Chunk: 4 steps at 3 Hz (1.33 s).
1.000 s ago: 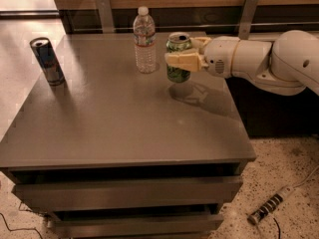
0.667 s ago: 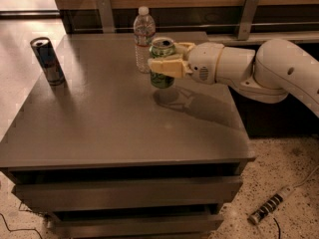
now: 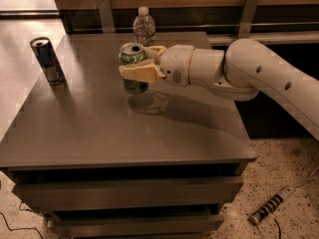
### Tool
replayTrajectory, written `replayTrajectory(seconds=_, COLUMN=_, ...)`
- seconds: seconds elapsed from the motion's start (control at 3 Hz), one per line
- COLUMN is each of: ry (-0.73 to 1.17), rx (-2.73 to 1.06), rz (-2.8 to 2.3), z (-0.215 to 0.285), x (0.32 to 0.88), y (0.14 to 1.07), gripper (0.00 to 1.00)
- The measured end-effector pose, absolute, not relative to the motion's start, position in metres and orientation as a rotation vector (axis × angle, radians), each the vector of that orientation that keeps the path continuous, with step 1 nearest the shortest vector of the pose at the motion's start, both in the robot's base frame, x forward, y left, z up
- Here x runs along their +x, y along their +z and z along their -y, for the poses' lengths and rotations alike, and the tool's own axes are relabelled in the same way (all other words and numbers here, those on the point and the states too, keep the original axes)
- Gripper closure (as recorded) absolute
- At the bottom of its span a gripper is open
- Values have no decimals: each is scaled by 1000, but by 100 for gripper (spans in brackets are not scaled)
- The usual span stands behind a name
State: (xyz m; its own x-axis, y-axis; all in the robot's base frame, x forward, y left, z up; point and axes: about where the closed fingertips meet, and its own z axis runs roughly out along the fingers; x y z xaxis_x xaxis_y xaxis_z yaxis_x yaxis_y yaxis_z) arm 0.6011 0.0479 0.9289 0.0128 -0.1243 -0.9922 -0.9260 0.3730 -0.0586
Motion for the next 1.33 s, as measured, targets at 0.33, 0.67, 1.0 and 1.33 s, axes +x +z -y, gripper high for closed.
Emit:
replayTrajectory(seconds=0.33, ry=847, rx=-1091, rz=-1407, z=-102, x=609, y=924, gripper=100)
replayTrajectory(seconds=0.67, ry=859, rx=-1092, rz=-1400, z=-110, x=613, y=920, gripper=100)
replayTrajectory(seconds=1.0, ry=884, rx=-1115, rz=-1376, z=-133, x=620, y=912, gripper=100)
replayTrajectory(seconds=1.33, ry=898, rx=-1130, rz=-1359, z=-147, x=625, y=908, gripper=100)
